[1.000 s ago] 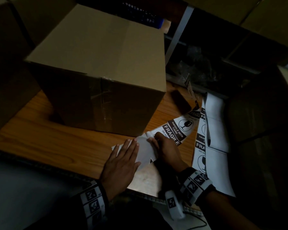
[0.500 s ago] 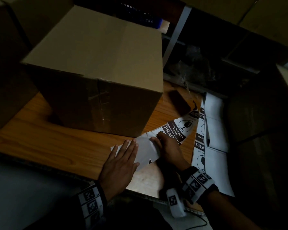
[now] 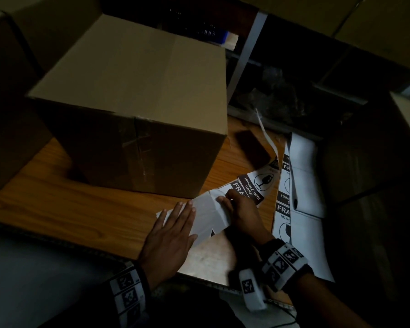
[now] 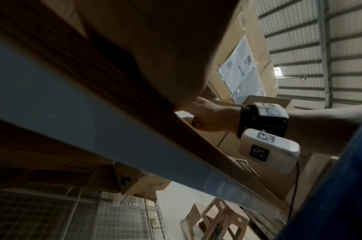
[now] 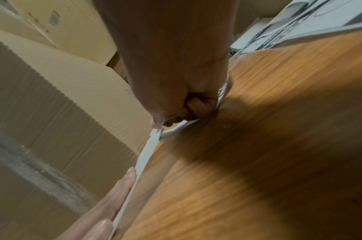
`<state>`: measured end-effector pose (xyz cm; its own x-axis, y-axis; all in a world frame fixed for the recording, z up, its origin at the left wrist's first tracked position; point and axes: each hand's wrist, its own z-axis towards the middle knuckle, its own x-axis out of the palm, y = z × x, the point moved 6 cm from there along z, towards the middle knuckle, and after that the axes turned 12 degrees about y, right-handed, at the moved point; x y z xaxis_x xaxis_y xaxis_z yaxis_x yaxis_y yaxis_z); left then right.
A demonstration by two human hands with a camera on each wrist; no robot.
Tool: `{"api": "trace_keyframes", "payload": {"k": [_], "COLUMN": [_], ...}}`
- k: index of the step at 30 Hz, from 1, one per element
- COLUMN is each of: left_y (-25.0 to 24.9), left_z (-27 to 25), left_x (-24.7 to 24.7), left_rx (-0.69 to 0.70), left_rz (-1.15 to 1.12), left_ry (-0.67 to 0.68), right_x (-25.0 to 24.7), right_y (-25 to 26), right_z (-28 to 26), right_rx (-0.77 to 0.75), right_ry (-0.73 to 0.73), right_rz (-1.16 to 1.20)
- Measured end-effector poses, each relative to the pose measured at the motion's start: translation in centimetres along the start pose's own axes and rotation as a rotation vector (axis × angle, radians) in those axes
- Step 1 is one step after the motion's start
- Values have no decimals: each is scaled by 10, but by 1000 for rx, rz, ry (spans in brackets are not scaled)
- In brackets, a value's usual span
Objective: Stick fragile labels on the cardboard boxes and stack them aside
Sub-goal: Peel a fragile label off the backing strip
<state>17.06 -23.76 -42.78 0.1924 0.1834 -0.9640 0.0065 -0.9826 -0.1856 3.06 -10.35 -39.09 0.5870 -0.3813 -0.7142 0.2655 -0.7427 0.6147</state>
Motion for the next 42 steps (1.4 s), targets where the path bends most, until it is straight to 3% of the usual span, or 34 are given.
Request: {"api": "trace_keyframes", "payload": {"k": [12, 17, 22, 24, 26, 28, 33, 35, 38, 40, 42], "left_y": [1, 0, 1, 1, 4, 5, 8, -1, -32, -45, -45], "left_z": [1, 2, 1, 0, -1, -6, -26, -32, -32, -19, 2], "left_x": [2, 0, -1, -1, -2, -8, -43, -68, -98, -99, -92], "left_rx": [0, 17, 22, 40, 42, 32, -33, 39, 289, 297, 118], "left_rz": [12, 26, 38, 38, 21, -15, -152, -163, -109, -89, -193], "left_ry": [31, 27, 31, 42, 57, 30, -131, -268, -443, -408, -189], "right_x": [-6, -13, -32, -42, -46, -36, -19, -19, -22, -21, -17], "right_y": [-12, -6, -15, -24, -26, -19, -17, -16, -13, -9, -5], "right_z": [1, -5, -4, -3, -4, -4, -9, -12, -12, -12, -11], "right_rx": [-3, -69, 81, 88, 2, -118, -162, -137, -118, -143, -164], "right_ry": [-30, 89, 220, 129, 49, 61, 24, 28, 49, 79, 150], "right_rz": [17, 106, 601, 455, 142, -130, -337, -356, -366, -370, -380]}}
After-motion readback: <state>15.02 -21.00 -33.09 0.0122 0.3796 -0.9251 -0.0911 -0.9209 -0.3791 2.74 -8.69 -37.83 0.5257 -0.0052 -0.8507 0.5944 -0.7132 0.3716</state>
